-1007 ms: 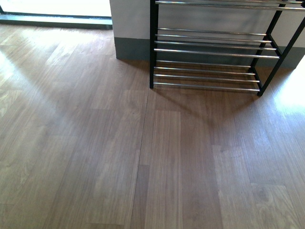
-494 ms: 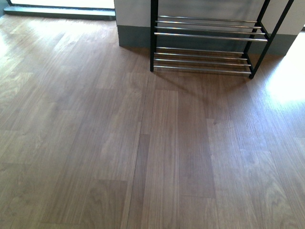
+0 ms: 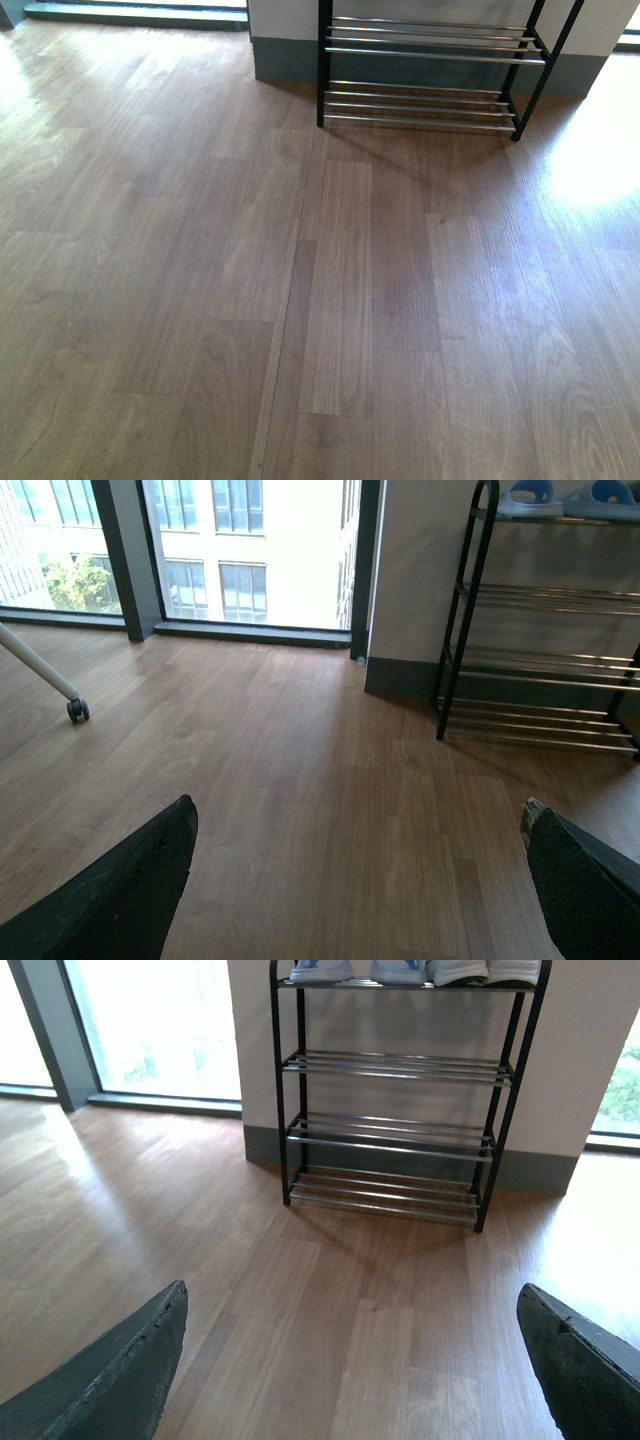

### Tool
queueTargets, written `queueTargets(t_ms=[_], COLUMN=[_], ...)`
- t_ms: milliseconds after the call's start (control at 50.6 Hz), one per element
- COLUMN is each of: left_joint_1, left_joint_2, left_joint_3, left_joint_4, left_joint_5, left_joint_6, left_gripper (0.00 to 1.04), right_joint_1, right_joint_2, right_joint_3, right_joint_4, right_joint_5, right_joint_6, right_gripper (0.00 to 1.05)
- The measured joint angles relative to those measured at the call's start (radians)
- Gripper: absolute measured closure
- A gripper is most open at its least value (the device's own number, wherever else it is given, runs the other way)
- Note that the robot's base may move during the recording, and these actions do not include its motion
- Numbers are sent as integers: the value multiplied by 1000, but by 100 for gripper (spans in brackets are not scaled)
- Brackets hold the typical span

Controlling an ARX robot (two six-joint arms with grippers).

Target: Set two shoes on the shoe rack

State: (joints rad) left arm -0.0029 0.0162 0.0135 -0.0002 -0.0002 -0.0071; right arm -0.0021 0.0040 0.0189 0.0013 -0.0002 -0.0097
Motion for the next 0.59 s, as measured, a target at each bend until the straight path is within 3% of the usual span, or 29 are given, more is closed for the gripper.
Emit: queueTargets(t_ms=[592], left_joint_1=[0], left_joint_2=[0], left_joint_3=[0], left_joint_4=[0], left_joint_5=[0], left_joint_6=[0], left_gripper=[9], right_joint_1=[0], right_joint_2=[0], right_joint_3=[0], right_joint_4=[0], right_joint_5=[0], right_joint_6=[0], right_gripper=[9])
